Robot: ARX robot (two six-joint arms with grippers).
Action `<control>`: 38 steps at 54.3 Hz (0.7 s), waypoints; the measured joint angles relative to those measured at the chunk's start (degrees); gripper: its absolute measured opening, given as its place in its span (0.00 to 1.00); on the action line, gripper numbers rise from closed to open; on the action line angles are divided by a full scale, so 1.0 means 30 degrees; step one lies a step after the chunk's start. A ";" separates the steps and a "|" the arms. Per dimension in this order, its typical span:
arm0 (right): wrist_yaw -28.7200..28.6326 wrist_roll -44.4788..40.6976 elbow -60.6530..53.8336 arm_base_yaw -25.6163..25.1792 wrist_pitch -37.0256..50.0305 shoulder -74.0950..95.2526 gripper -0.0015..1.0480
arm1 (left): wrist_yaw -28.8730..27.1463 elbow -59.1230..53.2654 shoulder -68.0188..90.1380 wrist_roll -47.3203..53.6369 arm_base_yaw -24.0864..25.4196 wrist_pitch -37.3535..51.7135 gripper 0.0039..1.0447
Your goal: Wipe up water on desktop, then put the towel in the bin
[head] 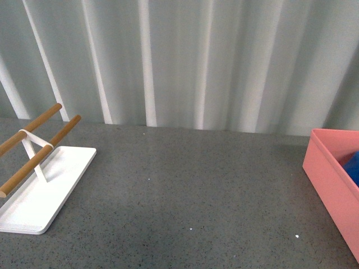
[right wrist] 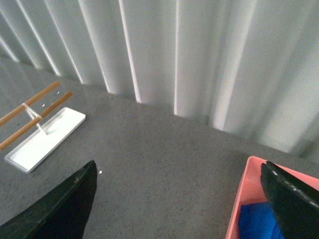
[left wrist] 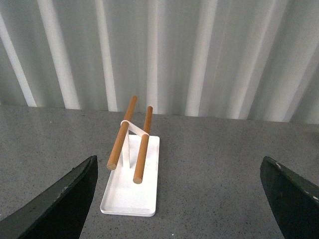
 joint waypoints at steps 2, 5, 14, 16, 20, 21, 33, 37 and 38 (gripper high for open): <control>0.3912 0.0699 -0.1851 0.0765 0.3002 -0.1341 0.82 | 0.0000 0.0000 0.0000 0.0000 0.0000 0.0000 0.94; 0.7453 0.1290 -0.4430 0.1071 0.6266 -0.2987 0.68 | -0.0007 0.0000 0.0000 0.0000 0.0000 0.0000 0.94; 0.8291 0.1741 -0.8000 0.1064 0.8043 -0.4634 0.39 | 0.0007 0.0000 0.0000 0.0000 0.0000 0.0000 0.94; 0.8284 0.1756 -0.8655 0.1071 0.8218 -0.4889 0.32 | 0.0007 0.0000 0.0000 0.0000 0.0000 0.0000 0.94; 0.8284 0.1763 -0.9581 0.1071 0.8502 -0.5450 0.20 | -0.0015 0.0000 0.0000 0.0000 0.0000 0.0000 0.94; 0.8276 0.1763 -0.9799 0.1071 0.8582 -0.5639 0.17 | -0.0015 0.0000 0.0000 0.0000 0.0000 0.0000 0.94; 0.8276 0.1785 -1.2174 0.1086 0.8925 -0.7730 0.03 | -0.0007 0.0000 0.0000 0.0000 0.0000 0.0000 0.94; 0.8262 0.1792 -1.2743 0.1086 0.8910 -0.8393 0.03 | -0.0022 0.0000 0.0000 0.0000 0.0000 0.0000 0.94; 0.8255 0.1792 -1.2852 0.1093 0.8896 -0.8539 0.03 | -0.0022 0.0000 0.0000 0.0000 0.0000 0.0000 0.94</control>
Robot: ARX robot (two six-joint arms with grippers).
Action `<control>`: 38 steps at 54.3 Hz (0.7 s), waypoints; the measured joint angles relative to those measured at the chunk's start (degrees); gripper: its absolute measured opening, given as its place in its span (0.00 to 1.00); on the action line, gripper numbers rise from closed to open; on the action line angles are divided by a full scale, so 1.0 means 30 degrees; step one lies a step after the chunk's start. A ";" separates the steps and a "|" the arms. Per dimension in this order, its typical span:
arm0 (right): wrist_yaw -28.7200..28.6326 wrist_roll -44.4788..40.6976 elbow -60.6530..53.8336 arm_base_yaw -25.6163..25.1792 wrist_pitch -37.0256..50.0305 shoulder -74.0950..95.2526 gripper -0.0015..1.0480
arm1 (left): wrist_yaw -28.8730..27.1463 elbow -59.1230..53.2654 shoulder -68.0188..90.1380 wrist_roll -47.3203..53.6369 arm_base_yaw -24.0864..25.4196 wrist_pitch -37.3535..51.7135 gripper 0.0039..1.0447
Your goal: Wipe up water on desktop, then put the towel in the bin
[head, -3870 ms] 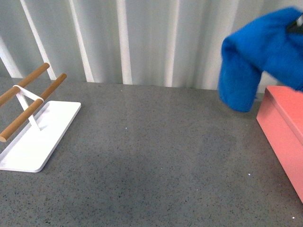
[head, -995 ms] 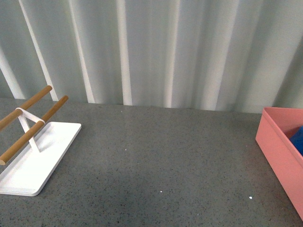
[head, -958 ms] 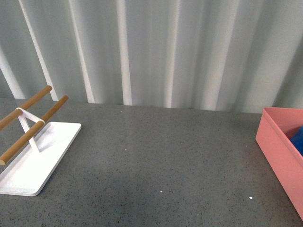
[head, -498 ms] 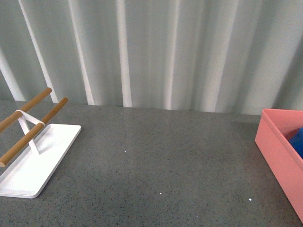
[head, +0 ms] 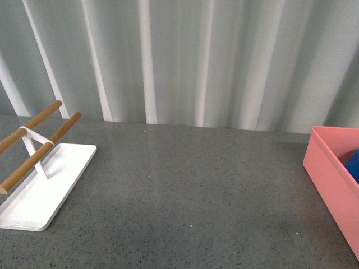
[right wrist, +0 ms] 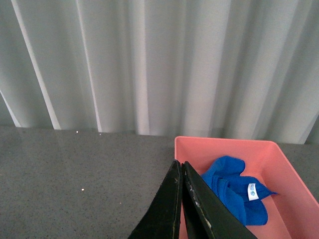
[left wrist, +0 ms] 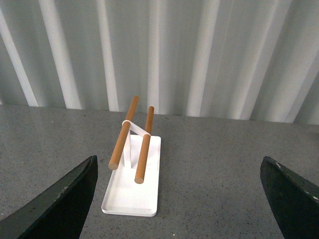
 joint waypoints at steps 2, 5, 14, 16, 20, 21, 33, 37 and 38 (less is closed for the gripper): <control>-0.0015 0.0000 -0.0197 0.0000 -0.0058 -0.0299 0.03 | 0.0000 0.0000 0.0000 0.0000 0.0000 0.0000 0.94; -0.0015 0.0015 -0.0459 0.0007 -0.0153 -0.0670 0.03 | 0.0000 0.0000 0.0000 0.0000 0.0000 0.0000 0.94; 0.0015 0.0051 -0.1158 0.0007 -0.0627 -0.1792 0.03 | 0.0007 0.0000 0.0000 0.0000 0.0000 0.0000 0.94; 0.0015 0.0051 -0.1275 0.0007 -0.0772 -0.2062 0.03 | 0.0007 0.0000 0.0000 0.0000 0.0000 0.0000 0.94; 0.0015 0.0051 -0.1428 0.0007 -0.1005 -0.2499 0.03 | 0.0007 0.0000 0.0000 0.0000 0.0000 0.0000 0.94; 0.0015 0.0051 -0.1464 0.0007 -0.1078 -0.2637 0.03 | 0.0007 0.0000 0.0000 0.0000 0.0000 0.0000 0.94; 0.0022 0.0066 -0.1931 0.0007 -0.1902 -0.3905 0.03 | 0.0007 0.0000 0.0000 0.0000 0.0000 0.0000 0.94; 0.0022 0.0080 -0.2047 0.0007 -0.2186 -0.4306 0.03 | 0.0007 0.0000 0.0000 0.0000 0.0000 0.0000 0.94; 0.0022 0.0080 -0.2062 0.0007 -0.2229 -0.4357 0.03 | 0.0007 0.0000 0.0000 0.0000 0.0000 0.0000 0.94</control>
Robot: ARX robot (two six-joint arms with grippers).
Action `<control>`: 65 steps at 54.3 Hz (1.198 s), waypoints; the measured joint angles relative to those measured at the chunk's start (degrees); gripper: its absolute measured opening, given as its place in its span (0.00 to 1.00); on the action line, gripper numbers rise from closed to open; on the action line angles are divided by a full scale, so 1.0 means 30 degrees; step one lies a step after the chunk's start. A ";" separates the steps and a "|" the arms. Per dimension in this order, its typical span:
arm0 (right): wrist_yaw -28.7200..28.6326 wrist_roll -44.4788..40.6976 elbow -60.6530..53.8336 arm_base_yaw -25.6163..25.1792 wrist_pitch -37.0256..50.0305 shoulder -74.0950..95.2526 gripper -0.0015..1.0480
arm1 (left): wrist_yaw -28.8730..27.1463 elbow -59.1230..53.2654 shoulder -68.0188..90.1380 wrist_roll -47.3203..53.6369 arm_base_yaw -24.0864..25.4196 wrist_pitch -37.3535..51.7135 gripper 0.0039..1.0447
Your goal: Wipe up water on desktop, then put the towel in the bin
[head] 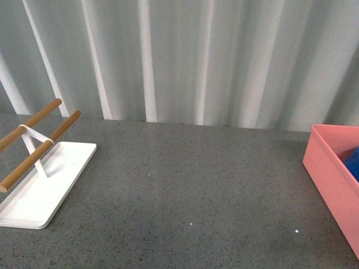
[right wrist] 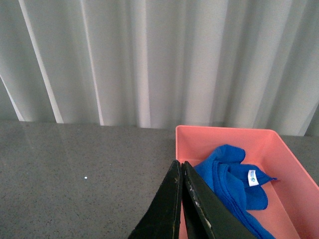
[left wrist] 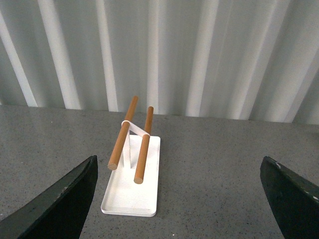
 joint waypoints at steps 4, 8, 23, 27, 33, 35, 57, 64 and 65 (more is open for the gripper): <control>0.0000 0.0000 -0.0255 0.0000 0.0080 -0.0386 0.03 | 0.0000 0.0000 0.0000 0.0000 0.0000 0.0000 0.94; 0.0000 0.0000 -0.0284 0.0000 0.0007 -0.0809 0.03 | 0.0000 0.0000 0.0000 0.0000 0.0000 0.0000 0.94; 0.0007 0.0015 -0.0284 0.0000 -0.1355 -0.2178 0.03 | 0.0000 0.0000 0.0000 0.0000 0.0000 0.0000 0.94; 0.0007 0.0029 -0.0284 0.0007 -0.4073 -0.4211 0.03 | 0.0000 0.0000 -0.0007 0.0000 0.0000 0.0000 0.94; 0.0022 0.0036 -0.0284 0.0007 -0.4546 -0.5311 0.03 | 0.0000 0.0000 0.0000 0.0000 0.0000 0.0000 0.94; 0.0022 0.0036 -0.0284 0.0007 -0.4583 -0.5311 0.03 | 0.0000 0.0000 -0.0022 0.0000 0.0000 0.0000 0.94; 0.0022 0.0029 -0.0284 0.0007 -0.4605 -0.5326 0.51 | 0.0000 0.0000 -0.0015 0.0000 0.0000 0.0000 0.94; 0.0022 0.0029 -0.0284 0.0007 -0.4605 -0.5326 0.72 | 0.0000 0.0000 -0.0015 0.0000 0.0000 0.0000 0.94; 0.0022 0.0029 -0.0284 0.0007 -0.4605 -0.5326 0.75 | 0.0000 0.0000 -0.0015 0.0000 0.0000 0.0000 0.94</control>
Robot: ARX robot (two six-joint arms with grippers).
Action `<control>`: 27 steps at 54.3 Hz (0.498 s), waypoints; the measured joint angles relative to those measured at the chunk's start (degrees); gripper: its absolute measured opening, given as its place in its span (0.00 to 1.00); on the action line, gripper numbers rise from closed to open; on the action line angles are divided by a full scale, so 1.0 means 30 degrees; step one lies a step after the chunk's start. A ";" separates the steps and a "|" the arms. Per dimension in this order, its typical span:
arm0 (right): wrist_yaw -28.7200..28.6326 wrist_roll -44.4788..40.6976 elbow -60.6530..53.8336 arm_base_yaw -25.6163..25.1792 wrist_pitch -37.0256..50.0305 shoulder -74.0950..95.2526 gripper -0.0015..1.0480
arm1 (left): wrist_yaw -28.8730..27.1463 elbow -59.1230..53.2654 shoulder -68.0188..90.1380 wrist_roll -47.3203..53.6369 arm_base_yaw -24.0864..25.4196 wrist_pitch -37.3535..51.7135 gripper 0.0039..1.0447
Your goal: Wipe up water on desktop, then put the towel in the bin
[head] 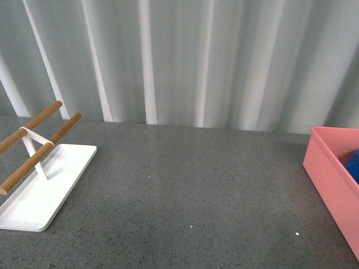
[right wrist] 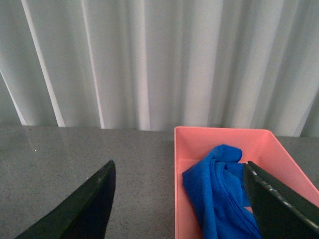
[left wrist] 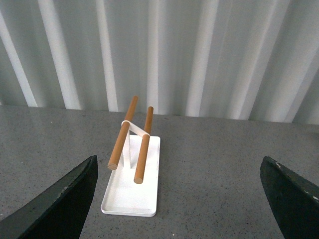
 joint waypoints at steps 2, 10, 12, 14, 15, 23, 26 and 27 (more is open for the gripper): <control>0.0000 0.0000 0.0000 0.0000 0.0000 0.0000 0.80 | 0.0000 0.0000 0.0000 0.0000 0.0000 0.0000 0.94; 0.0000 0.0022 0.0000 0.0000 0.0000 0.0000 0.94 | 0.0000 0.0000 0.0000 0.0000 0.0000 0.0000 0.94; 0.0000 0.0015 0.0000 0.0000 0.0000 0.0000 0.93 | 0.0000 0.0000 0.0000 0.0000 0.0000 0.0000 0.94; 0.0000 0.0022 0.0000 0.0000 0.0000 0.0000 0.93 | 0.0000 0.0000 0.0000 0.0000 0.0000 0.0000 0.94; 0.0000 0.0022 0.0000 0.0000 0.0000 0.0000 0.93 | 0.0000 0.0000 0.0000 0.0000 0.0000 0.0000 0.94; 0.0000 0.0022 0.0000 0.0000 0.0000 0.0000 0.93 | 0.0000 0.0000 0.0000 0.0000 0.0000 0.0000 0.94; 0.0000 0.0022 0.0000 0.0000 0.0000 0.0000 0.93 | 0.0000 0.0000 0.0000 0.0000 0.0000 0.0000 0.94; 0.0000 0.0022 0.0000 0.0000 0.0000 0.0000 0.93 | 0.0000 0.0000 0.0000 0.0000 0.0000 0.0000 0.94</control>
